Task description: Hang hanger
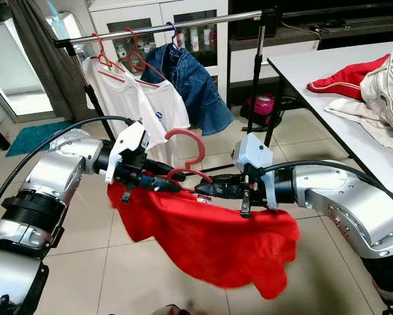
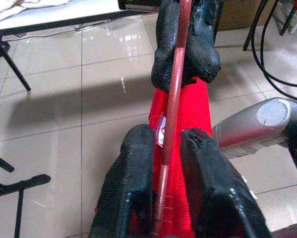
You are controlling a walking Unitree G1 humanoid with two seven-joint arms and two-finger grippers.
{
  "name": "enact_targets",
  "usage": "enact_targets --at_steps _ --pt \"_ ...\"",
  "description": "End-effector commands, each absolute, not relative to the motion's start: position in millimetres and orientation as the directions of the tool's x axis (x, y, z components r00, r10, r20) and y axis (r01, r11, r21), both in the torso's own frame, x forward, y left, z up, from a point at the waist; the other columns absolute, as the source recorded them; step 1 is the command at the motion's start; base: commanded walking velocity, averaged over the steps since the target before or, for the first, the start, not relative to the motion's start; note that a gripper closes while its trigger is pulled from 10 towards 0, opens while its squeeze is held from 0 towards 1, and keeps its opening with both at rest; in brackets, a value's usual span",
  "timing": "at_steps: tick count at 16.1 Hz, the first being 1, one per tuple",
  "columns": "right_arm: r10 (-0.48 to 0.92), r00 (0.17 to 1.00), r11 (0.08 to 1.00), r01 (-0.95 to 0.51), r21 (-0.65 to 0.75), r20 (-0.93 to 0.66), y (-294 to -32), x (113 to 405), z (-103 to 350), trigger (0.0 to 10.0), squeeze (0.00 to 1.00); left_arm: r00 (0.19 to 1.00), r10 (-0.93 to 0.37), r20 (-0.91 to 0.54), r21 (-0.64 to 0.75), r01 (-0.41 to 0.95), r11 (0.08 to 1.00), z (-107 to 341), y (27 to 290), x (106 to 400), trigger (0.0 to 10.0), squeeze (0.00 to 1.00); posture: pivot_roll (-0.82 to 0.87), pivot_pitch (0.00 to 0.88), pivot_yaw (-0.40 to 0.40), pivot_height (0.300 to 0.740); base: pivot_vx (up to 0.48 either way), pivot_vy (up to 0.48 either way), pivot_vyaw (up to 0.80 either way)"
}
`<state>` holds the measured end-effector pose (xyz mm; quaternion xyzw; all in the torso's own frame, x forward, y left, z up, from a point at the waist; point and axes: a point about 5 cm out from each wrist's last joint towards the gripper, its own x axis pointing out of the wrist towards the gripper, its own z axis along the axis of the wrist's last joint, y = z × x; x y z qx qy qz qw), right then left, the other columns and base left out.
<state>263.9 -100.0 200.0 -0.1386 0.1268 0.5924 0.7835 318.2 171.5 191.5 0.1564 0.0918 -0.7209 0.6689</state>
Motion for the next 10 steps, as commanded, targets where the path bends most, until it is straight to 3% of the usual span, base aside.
enact_targets --at_steps 1,9,10 --pt "0.911 0.284 0.26 -0.959 -0.117 -0.299 -99.5 265.3 216.4 10.0 0.0 -0.051 -0.933 -0.356 0.08 0.993 -0.084 193.8 173.8 320.1 0.0 0.0 -0.15 0.0 0.152 0.719 0.0 0.0 0.0" --pt "0.912 0.289 0.265 -0.957 -0.12 -0.29 -100.7 266.4 218.3 10.0 0.0 -0.063 -0.926 -0.373 0.062 0.994 -0.092 190.5 177.2 321.1 0.0 0.0 -0.15 0.0 0.155 0.719 0.0 0.0 0.0" --pt "0.913 0.288 0.264 -0.957 -0.121 -0.288 -100.6 265.4 218.0 10.0 0.74 -0.05 -0.931 -0.363 0.061 0.995 -0.078 189.4 178.6 321.0 0.0 0.0 -0.15 0.0 0.155 0.719 0.0 0.0 0.0"
